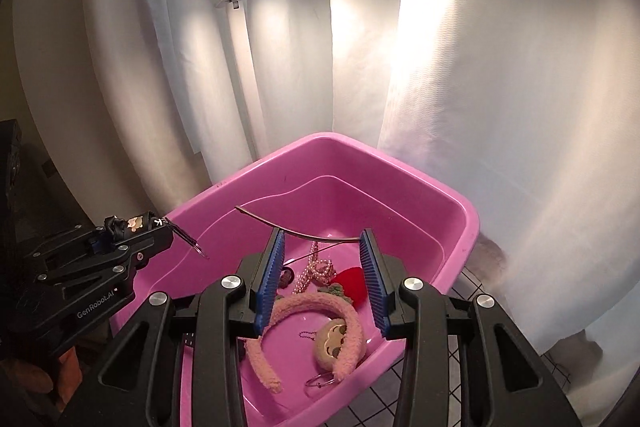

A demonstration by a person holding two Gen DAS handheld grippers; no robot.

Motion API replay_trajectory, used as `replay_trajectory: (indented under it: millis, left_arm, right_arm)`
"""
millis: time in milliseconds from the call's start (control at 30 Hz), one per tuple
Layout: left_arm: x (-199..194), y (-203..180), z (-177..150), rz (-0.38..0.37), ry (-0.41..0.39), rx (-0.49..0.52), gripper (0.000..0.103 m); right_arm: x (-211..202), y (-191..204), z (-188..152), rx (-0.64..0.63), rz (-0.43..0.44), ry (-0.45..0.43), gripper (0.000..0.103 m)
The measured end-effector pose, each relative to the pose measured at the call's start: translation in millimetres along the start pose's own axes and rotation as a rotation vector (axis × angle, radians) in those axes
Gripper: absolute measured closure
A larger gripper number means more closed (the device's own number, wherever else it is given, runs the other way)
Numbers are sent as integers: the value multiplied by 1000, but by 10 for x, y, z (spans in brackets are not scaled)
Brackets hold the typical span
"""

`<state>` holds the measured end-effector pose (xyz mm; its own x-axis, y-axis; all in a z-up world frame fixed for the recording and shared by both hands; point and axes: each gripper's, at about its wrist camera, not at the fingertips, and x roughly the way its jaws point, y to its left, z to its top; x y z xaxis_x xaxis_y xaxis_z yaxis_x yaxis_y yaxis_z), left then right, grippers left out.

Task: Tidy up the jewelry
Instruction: 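Open the left tool to drop the keychain while the right tool releases the hair clip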

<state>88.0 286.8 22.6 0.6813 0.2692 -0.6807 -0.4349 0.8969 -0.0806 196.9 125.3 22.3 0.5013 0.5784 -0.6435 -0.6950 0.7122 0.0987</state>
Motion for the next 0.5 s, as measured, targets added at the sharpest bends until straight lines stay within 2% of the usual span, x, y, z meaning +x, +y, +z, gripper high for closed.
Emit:
replay_trajectory:
  millis: [133, 267, 300, 333, 400, 500]
  left_arm:
    - [251, 48, -13, -8, 82, -9, 80]
    - [422, 116, -24, -14, 155, -31, 76]
    - [442, 120, -27, -12, 165, -33, 70]
    - [458, 127, -28, -8, 172, -35, 65]
    - [458, 149, -26, 5, 174, -43, 30]
    - [441, 210, 2, 14, 149, -58, 25]
  right_arm:
    - [301, -5, -16, 14, -1, 95, 65]
    - [477, -12, -23, 24, -19, 151, 65]
    - [501, -16, -20, 25, -30, 163, 57]
    - [507, -19, -14, 26, -45, 169, 41]
    - [509, -14, 7, 29, -63, 158, 32]
    - [496, -48, 20, 34, -74, 158, 32]
